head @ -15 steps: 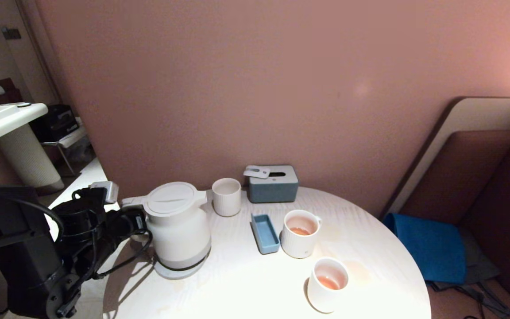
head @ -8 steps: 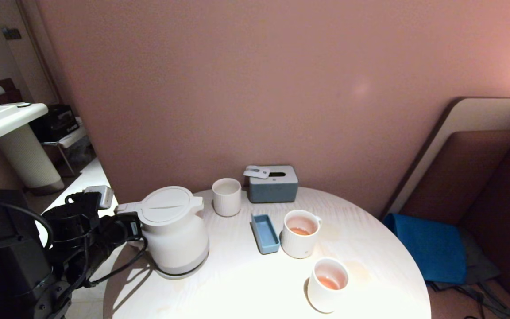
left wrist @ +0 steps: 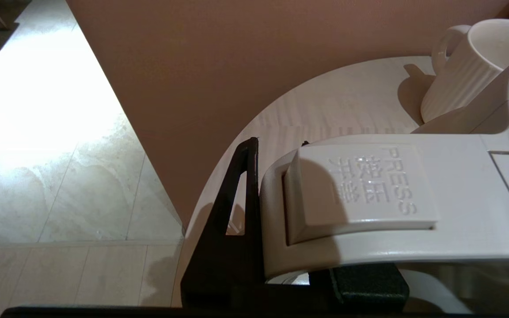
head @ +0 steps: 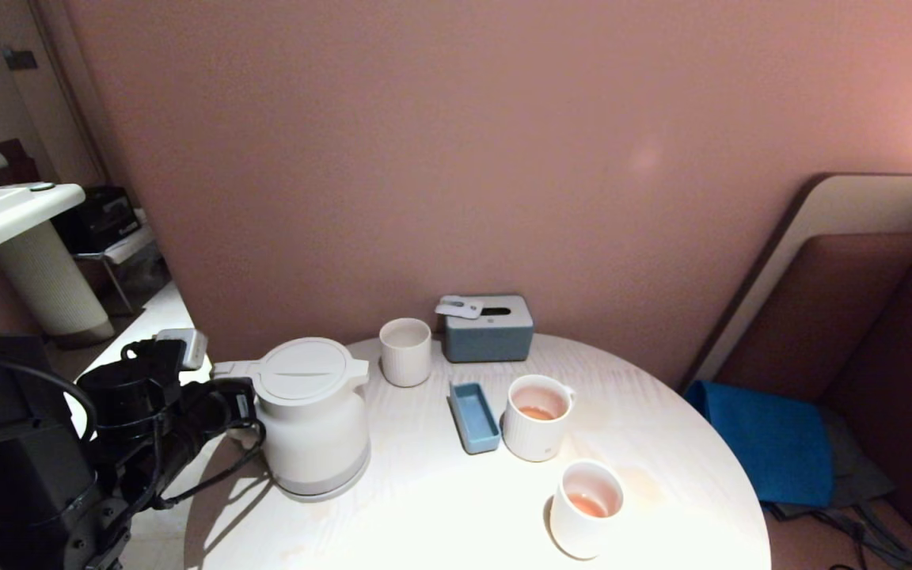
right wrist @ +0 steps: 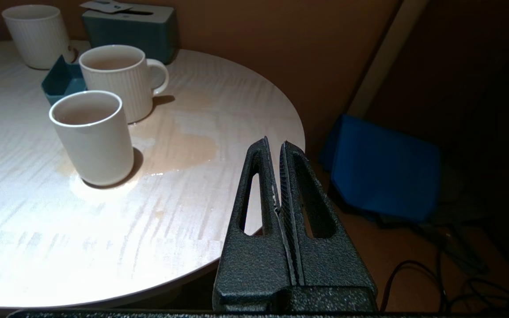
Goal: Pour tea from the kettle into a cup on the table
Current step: Put down the kettle on the table
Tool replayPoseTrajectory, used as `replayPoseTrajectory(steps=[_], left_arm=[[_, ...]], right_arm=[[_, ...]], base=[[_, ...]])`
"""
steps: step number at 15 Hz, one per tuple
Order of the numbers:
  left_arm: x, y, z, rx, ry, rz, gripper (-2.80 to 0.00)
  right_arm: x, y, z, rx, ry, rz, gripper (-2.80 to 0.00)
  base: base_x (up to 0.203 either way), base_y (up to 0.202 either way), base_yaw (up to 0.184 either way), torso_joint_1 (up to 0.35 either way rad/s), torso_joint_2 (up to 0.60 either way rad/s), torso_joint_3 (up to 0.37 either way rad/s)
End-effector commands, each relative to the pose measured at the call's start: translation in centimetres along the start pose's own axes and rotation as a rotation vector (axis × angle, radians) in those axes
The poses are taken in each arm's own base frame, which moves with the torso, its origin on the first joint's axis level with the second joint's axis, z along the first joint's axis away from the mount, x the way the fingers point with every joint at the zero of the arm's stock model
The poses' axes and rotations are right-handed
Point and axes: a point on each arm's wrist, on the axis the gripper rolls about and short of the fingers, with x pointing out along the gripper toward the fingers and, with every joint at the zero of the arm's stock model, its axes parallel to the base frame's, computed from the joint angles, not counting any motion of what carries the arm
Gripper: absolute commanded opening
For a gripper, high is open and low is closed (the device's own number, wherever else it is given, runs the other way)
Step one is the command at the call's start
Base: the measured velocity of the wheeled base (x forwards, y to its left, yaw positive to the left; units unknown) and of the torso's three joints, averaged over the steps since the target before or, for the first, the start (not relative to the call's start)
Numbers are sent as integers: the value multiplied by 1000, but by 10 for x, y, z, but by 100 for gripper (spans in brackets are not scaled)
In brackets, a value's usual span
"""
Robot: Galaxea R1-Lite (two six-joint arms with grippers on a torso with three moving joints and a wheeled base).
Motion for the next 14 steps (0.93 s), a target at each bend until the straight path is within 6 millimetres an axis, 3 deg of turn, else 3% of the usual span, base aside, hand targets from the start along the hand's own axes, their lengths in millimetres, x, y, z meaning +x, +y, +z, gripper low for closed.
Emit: replayPoseTrajectory(steps=[1, 4, 5, 14], left_arm=[[4, 0, -5, -1, 4, 0, -280], [5, -2, -3, -1, -2, -5, -280], [5, -4, -3, 1, -2, -12, 0], [-6, -7, -3, 3, 9, -22, 0]], right_arm=[[0, 0, 0, -1, 1, 0, -280], [0, 0, 0, -1, 1, 0, -280], [0, 0, 0, -1, 1, 0, -280], [0, 0, 0, -1, 1, 0, -280]], base=[[0, 0, 0, 0, 0, 0], [0, 0, 0, 0, 0, 0], [0, 0, 0, 0, 0, 0], [0, 0, 0, 0, 0, 0]])
